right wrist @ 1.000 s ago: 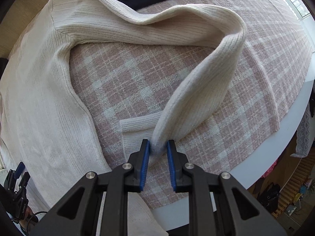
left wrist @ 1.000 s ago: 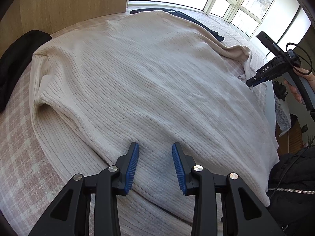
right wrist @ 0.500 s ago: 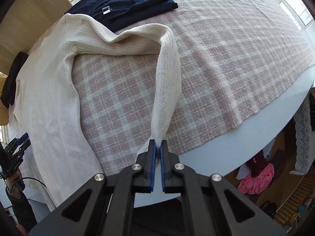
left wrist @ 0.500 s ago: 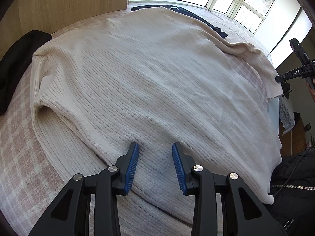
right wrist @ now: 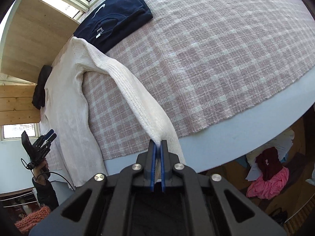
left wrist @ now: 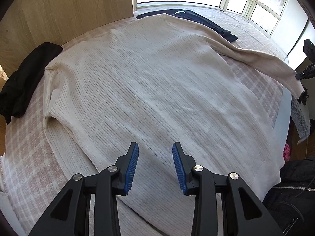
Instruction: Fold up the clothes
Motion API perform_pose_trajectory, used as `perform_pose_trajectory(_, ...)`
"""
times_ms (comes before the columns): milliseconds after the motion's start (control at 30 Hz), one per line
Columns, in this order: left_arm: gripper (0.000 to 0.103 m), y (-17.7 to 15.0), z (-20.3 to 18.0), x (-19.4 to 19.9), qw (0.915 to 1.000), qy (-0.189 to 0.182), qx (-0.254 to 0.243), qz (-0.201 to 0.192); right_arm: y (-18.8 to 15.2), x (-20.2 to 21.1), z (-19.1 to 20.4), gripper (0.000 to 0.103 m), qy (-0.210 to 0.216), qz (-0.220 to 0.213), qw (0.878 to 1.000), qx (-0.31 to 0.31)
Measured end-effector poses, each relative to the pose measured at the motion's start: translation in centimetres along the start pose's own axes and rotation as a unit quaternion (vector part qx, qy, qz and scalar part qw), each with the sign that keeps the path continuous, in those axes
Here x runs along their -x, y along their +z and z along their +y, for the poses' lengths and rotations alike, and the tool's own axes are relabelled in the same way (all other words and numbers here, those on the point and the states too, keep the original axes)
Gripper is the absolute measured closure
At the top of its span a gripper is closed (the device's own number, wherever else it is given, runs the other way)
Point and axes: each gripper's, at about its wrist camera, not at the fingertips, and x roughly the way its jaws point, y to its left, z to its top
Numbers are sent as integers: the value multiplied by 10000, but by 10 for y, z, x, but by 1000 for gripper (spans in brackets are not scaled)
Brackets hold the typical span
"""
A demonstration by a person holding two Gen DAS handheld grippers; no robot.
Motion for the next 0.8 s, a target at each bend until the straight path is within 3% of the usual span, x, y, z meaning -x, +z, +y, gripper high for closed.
perform_pose_trajectory(67,69,1,-14,1,9998,166,122,-2,7,-2,-10,99,989,266,9947,-94)
perform_pose_trajectory(133,69,5,-34,1,9992,301,281,-10,11,-10,-5,99,1467,547,9877,-53)
perform_pose_trajectory(167,68,7,-46,1,9988,314,373,-45,13,-13,-6,99,1333,653,9889,31)
perform_pose_trajectory(233,67,12,-70,1,9979,339,533,-122,20,-14,-17,99,553,772,9952,249)
perform_pose_trajectory(333,65,18,-103,-3,9964,353,742,-193,42,-21,-41,98,-349,887,9948,350)
perform_pose_trajectory(467,65,27,-147,-8,9967,273,738,-176,62,2,-36,98,-1169,569,9880,833)
perform_pose_trajectory(633,65,26,-166,-5,9957,361,831,-169,62,10,48,97,-785,9,9716,2231)
perform_pose_trajectory(733,65,20,-163,1,9939,433,995,-214,58,-34,97,97,-449,271,9562,2880)
perform_pose_trajectory(800,65,15,-159,4,9923,512,1102,-224,64,-81,118,97,-691,441,9438,3202)
